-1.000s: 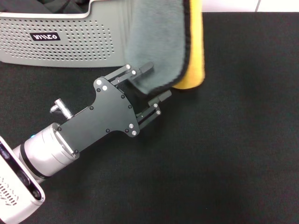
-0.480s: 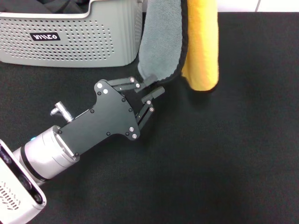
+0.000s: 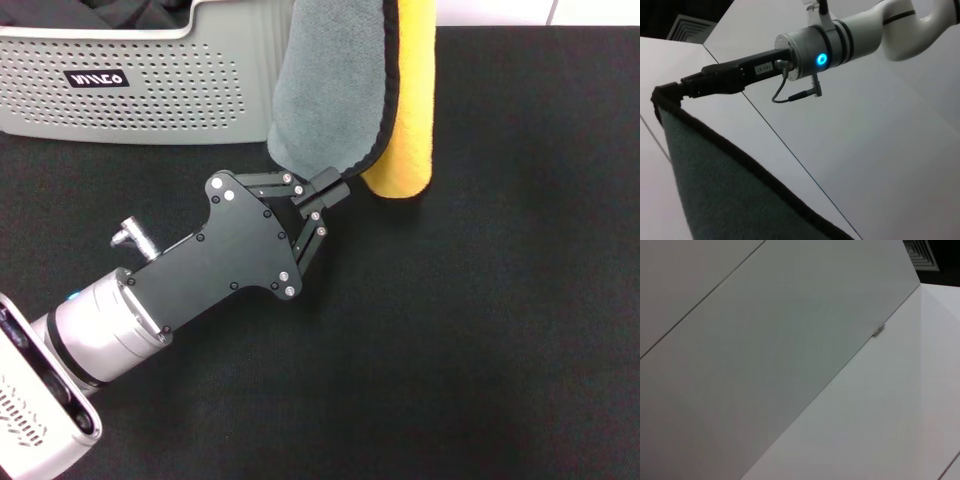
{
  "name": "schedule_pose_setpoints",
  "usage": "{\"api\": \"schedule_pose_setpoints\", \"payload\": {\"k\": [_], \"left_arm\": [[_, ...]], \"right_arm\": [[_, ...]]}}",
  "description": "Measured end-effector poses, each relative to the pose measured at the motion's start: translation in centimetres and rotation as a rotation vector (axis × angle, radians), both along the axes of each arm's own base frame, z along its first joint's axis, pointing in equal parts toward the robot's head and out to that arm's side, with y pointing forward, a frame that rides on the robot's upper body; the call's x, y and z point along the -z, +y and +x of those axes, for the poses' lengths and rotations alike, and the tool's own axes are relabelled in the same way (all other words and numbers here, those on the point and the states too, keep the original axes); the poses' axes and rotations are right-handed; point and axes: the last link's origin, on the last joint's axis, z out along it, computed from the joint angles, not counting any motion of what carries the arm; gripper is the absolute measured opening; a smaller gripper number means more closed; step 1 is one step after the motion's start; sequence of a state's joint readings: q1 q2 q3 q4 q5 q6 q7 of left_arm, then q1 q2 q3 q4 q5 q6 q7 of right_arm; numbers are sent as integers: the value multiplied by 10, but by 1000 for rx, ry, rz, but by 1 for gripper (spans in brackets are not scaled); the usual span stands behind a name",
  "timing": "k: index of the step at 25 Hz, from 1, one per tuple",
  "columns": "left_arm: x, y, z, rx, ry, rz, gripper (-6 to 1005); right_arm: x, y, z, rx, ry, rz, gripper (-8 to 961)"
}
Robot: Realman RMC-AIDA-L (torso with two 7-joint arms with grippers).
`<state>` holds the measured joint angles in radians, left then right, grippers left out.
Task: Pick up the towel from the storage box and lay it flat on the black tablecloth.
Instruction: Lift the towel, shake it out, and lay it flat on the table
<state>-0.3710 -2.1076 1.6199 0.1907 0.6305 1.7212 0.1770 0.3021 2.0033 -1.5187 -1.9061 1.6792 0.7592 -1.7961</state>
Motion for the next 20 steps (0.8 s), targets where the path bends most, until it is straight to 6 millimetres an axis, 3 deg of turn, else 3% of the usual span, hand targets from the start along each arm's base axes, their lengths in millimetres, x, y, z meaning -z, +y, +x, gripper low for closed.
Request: {"api": "schedule_pose_setpoints", "payload": {"k": [6, 14, 20], "left_arm": [[-9, 2, -2, -67, -100, -40, 58], [-49, 3, -15, -187, -383, -185, 49], [-79, -2, -18, -157, -497, -396, 47]], "right_arm": [[0, 1, 7, 28, 4, -4, 7], [5, 2, 36, 154, 9, -64, 7], [16, -6, 48, 223, -11, -166, 7]]}}
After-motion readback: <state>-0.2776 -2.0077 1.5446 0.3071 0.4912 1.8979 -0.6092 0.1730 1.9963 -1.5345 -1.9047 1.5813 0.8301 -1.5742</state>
